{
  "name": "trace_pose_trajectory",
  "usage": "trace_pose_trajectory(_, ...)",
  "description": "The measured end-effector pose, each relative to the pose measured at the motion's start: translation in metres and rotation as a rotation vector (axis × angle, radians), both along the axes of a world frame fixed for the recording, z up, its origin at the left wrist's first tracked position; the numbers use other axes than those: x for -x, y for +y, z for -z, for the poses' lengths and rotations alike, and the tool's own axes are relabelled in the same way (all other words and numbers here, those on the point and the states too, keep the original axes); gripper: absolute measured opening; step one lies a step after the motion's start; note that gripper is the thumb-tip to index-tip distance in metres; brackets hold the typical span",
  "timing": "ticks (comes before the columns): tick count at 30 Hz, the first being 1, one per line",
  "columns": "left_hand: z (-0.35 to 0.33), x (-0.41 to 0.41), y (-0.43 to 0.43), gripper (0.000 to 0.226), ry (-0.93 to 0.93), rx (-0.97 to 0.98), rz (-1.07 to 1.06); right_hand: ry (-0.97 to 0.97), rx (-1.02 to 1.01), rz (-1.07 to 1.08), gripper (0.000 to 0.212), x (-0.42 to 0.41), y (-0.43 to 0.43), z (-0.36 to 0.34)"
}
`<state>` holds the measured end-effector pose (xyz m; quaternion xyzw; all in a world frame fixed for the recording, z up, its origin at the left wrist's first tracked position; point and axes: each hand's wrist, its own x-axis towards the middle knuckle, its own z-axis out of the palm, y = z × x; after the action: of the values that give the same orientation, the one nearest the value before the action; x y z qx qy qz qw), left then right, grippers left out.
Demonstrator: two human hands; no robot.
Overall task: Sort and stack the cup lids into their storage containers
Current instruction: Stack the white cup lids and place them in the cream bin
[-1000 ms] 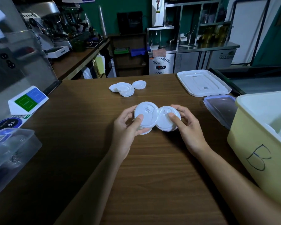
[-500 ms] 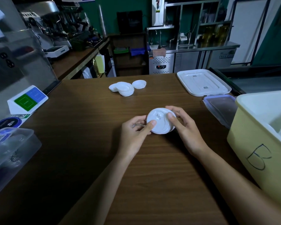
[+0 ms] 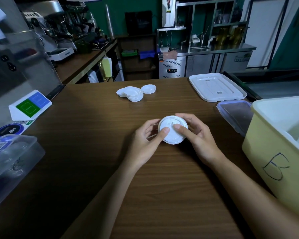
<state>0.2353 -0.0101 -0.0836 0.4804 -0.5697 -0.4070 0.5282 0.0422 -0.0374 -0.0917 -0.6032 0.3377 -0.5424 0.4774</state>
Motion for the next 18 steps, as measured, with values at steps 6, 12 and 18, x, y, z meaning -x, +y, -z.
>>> trace_pose_trajectory(6, 0.000, -0.005, 0.000, 0.040, 0.010, 0.000, 0.063, -0.065, -0.028, -0.065, 0.035, 0.000, 0.003, -0.003)
trace_pose_trajectory(12, -0.001, -0.011, -0.001, 0.056, -0.119, 0.048, -0.011, -0.036, -0.014, -0.029, 0.031, 0.000, 0.001, -0.001)
trace_pose_trajectory(18, 0.011, -0.032, -0.007, 0.040, -0.707, 0.213, -0.137, 0.016, -0.003, 0.120, 0.029, 0.002, -0.004, 0.002)
